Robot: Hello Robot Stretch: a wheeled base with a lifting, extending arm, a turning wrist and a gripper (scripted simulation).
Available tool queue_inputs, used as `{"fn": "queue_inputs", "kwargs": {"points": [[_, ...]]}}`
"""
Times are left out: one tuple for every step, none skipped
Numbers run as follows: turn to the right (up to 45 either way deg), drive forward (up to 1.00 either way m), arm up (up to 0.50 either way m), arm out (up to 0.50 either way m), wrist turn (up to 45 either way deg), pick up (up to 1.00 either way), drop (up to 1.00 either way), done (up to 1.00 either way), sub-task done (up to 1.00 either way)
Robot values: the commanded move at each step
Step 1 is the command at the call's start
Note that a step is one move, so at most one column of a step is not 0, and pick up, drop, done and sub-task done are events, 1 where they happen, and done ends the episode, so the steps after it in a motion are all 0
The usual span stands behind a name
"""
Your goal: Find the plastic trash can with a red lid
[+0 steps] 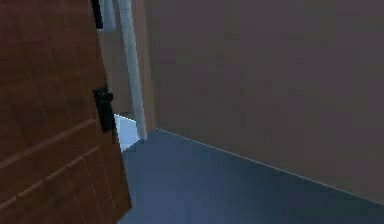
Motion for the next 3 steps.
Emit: {"fn": "queue_inputs", "kwargs": {"points": [[9.0, 0.00, 0.00, 0.00, 0.0, 0.00, 0.00, 0.00, 0.00], [0.0, 0.90, 0.00, 0.00, 0.0, 0.00, 0.00, 0.00, 0.00], [27.0, 0.00, 0.00, 0.00, 0.0, 0.00, 0.00, 0.00, 0.00]]}}
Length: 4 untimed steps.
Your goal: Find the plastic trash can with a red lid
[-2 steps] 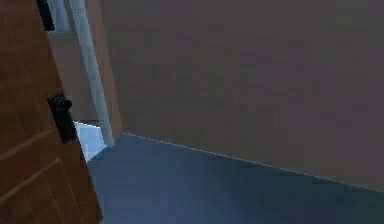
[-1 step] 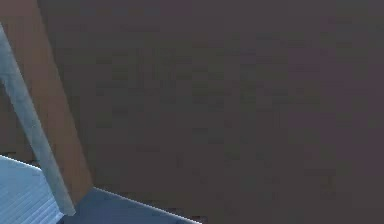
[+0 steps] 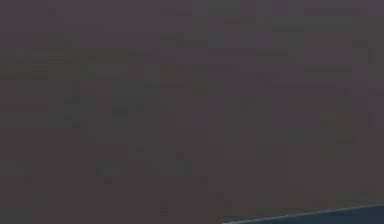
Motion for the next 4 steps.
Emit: {"fn": "queue_inputs", "kwargs": {"points": [[0.0, 0.05, 0.00, 0.00, 0.0, 0.00, 0.00, 0.00, 0.00], [-45.0, 0.00, 0.00, 0.00, 0.0, 0.00, 0.00, 0.00, 0.00], [-27.0, 0.00, 0.00, 0.00, 0.0, 0.00, 0.00, 0.00, 0.00], [0.0, 1.00, 0.00, 0.00, 0.0, 0.00, 0.00, 0.00, 0.00]]}}
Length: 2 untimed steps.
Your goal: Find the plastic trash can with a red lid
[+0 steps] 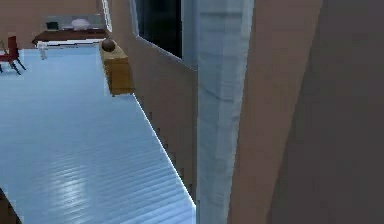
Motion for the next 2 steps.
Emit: {"fn": "queue_inputs", "kwargs": {"points": [[-9.0, 0.00, 0.00, 0.00, 0.0, 0.00, 0.00, 0.00, 0.00], [0.0, 0.10, 0.00, 0.00, 0.0, 0.00, 0.00, 0.00, 0.00]]}}
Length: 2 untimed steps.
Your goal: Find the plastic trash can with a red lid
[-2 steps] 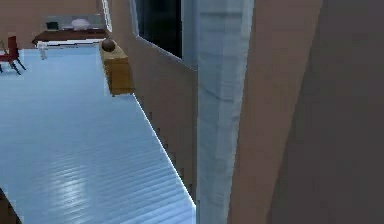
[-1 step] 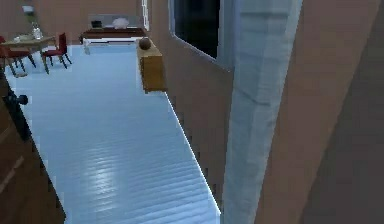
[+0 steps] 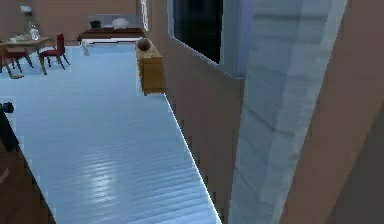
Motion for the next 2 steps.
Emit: {"fn": "queue_inputs", "kwargs": {"points": [[-27.0, 0.00, 0.00, 0.00, 0.0, 0.00, 0.00, 0.00, 0.00], [0.0, 1.00, 0.00, 0.00, 0.0, 0.00, 0.00, 0.00, 0.00]]}}
